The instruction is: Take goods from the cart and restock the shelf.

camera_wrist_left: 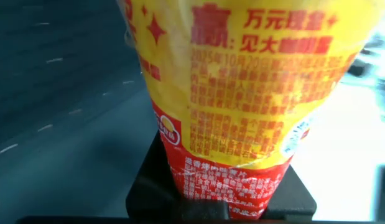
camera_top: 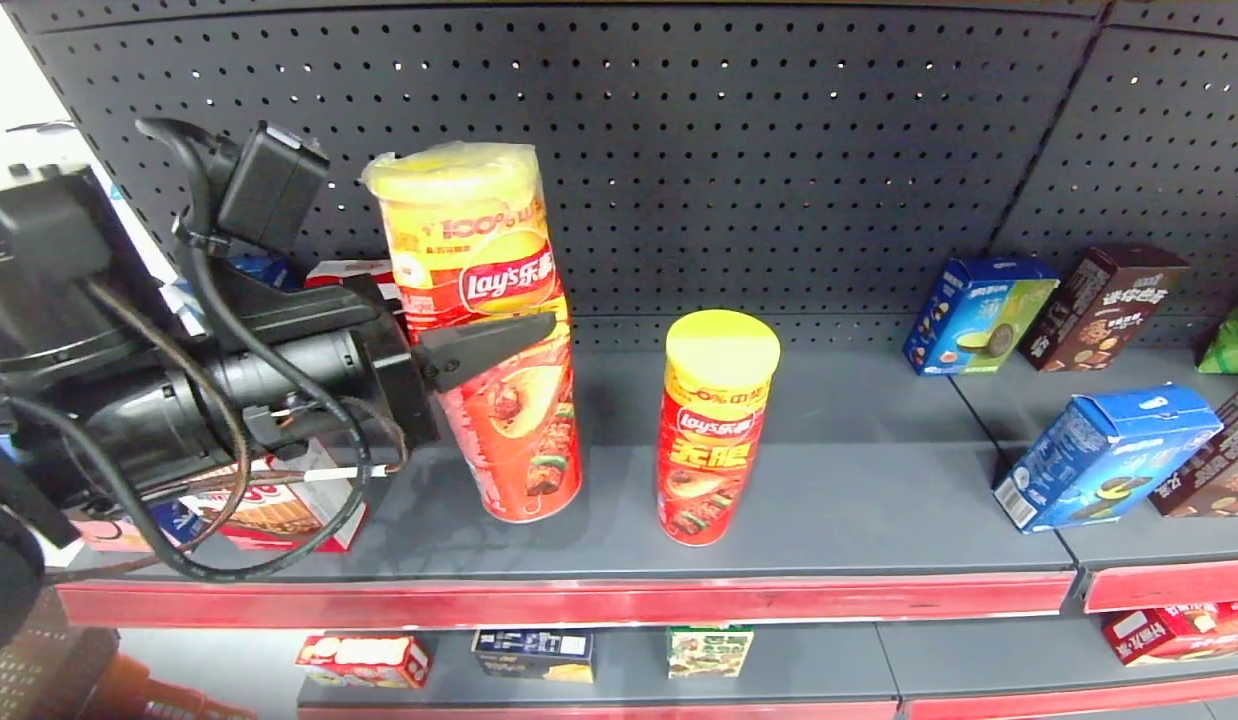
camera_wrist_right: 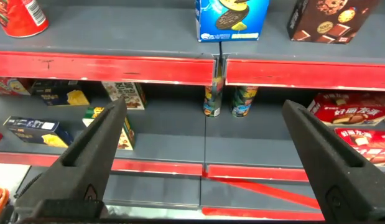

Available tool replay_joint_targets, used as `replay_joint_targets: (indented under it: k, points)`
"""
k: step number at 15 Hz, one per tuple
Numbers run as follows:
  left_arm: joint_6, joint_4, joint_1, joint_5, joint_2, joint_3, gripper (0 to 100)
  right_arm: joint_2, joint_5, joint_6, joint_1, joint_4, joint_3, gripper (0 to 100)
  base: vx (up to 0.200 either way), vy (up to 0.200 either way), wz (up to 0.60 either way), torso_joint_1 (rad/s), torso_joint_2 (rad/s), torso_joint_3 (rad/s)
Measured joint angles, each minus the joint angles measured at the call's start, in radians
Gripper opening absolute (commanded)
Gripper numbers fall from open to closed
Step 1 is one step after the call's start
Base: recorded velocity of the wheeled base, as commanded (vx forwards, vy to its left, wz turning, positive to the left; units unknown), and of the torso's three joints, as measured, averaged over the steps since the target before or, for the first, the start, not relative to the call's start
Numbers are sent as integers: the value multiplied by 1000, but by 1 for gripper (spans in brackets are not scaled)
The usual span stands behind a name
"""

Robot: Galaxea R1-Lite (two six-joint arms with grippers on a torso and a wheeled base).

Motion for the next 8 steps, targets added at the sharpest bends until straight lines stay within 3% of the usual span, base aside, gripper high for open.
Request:
replay_joint_targets:
  k: [6, 8]
  points:
    - [68, 6, 24, -119, 246, -256, 0, 0, 0, 0, 0, 0, 0, 100, 0, 0, 0, 0, 0, 0]
    - [96, 7, 28, -131, 318, -326, 0, 0, 0, 0, 0, 0, 0, 100, 0, 0, 0, 0, 0, 0]
